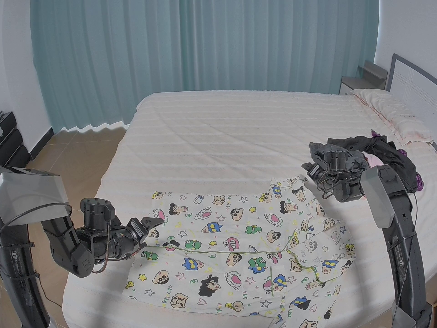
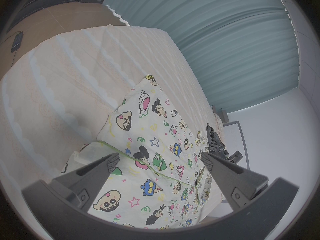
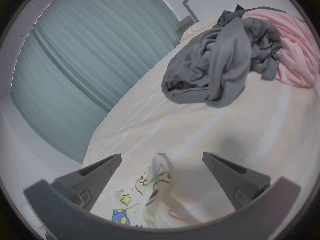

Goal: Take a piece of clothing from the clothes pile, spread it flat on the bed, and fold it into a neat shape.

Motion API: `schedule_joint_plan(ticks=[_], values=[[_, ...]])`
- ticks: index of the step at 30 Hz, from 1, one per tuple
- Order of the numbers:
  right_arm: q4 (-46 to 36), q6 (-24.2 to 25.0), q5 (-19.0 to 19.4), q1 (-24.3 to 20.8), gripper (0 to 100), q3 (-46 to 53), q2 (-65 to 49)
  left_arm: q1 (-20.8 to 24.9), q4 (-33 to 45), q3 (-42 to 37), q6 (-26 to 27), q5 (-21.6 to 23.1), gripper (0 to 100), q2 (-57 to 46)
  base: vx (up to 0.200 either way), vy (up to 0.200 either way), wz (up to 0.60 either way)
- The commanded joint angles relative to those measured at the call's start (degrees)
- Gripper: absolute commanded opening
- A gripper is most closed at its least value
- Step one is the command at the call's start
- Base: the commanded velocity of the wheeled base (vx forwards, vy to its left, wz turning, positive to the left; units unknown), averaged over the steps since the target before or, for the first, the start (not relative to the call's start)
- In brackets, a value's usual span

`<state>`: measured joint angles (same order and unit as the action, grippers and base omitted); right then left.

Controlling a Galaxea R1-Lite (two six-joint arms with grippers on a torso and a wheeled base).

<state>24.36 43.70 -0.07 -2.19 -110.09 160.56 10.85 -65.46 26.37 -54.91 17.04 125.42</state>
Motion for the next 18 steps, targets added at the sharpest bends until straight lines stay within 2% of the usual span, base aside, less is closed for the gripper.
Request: schedule_joint_plan(ticks=[1,2,3,4,5,6,8,9,13,14,15,17,18], values=[[2.27,-3.10,1.13,2.46,100,17.28,-12.12,0.05,-0.02,-0.09,-0.03,0.01,100,0.09,0.000,0.000,0.00],[2.27,-3.10,1.13,2.46,100,17.28,-12.12,0.05,-0.02,-0.09,-0.03,0.01,100,0.09,-0.200,0.000,0.00],[8.51,-6.96,1.22,2.99,100,26.86,-16.25,0.05,-0.02,-0.18,-0.03,0.01,100,0.00,-0.200,0.000,0.00],[13.70,-9.07,1.39,3.25,100,32.22,-18.44,0.05,-0.02,-0.18,-0.03,0.01,100,0.00,-0.200,0.000,0.00],[14.32,-9.34,1.39,3.34,100,32.84,-18.62,0.05,-0.10,-0.18,0.06,0.01,100,0.00,-0.200,0.000,0.00],[21.87,-11.36,1.30,3.60,100,40.31,-21.52,0.05,-0.10,-0.53,0.06,0.01,100,0.00,-0.200,0.000,0.00],[27.41,-12.59,1.30,3.60,100,46.72,-23.63,0.05,-0.28,-0.62,-0.03,0.10,100,-0.08,-0.200,0.000,0.00],[32.42,-13.47,1.39,3.60,100,54.19,-26.44,-0.04,-0.89,-1.41,-0.03,0.18,100,-0.35,-0.200,0.000,0.00],[40.24,-13.03,1.39,3.42,100,68.08,-32.86,0.05,-3.79,-4.48,-0.20,0.71,100,-0.61,-0.200,0.000,0.00],[40.24,-13.03,1.39,3.42,100,68.08,-32.86,0.05,-3.79,-4.48,-0.20,0.71,100,-0.61,-0.200,0.000,0.00],[43.58,-12.77,1.39,3.25,100,75.64,-36.99,0.14,-6.34,-7.03,-0.11,0.71,100,-1.75,-0.200,0.000,0.00],[44.11,-12.68,1.39,3.16,100,77.05,-37.69,0.14,-6.69,-7.56,-0.11,0.71,100,-2.11,-0.200,0.000,0.00],[45.43,-12.33,1.48,2.72,100,83.46,-41.03,0.31,-7.57,-9.76,-0.03,0.71,100,-3.42,-0.200,0.000,0.00]])
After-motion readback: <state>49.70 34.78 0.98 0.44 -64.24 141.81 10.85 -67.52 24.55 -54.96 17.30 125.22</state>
